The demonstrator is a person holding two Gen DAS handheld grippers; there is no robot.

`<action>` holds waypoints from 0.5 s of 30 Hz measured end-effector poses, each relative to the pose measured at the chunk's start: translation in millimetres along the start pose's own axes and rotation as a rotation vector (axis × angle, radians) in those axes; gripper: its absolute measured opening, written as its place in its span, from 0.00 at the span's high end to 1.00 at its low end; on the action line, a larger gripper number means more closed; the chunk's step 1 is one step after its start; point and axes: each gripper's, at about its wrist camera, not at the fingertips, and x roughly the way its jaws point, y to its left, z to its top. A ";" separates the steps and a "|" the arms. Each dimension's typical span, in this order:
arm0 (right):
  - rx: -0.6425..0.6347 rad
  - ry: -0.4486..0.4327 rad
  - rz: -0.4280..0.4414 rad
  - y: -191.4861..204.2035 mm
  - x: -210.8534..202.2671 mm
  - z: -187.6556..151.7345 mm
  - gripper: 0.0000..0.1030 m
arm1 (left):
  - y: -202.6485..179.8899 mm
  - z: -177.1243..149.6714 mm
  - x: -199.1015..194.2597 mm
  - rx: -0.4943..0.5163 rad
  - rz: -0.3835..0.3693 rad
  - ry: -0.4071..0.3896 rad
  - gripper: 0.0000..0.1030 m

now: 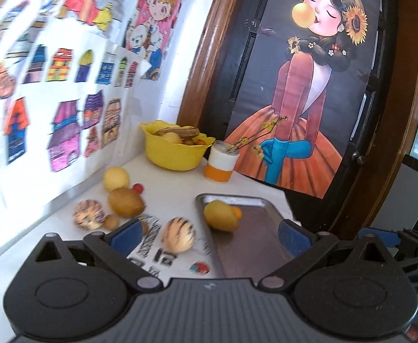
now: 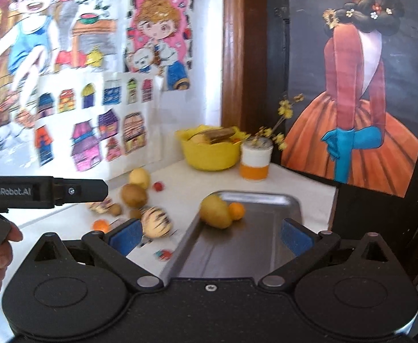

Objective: Organize fruits
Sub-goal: 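Withdraw both open tools from the tray back toward the fruits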

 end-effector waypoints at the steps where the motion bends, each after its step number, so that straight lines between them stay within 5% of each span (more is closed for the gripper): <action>1: -0.001 0.012 0.004 8.8 -4.7 -4.5 0.01 | 2.5 -3.6 -4.8 0.003 0.003 0.003 0.00; 15: 0.023 0.164 0.052 59.8 -10.3 -49.3 0.01 | 55.1 -58.3 -43.0 0.022 0.076 0.108 0.00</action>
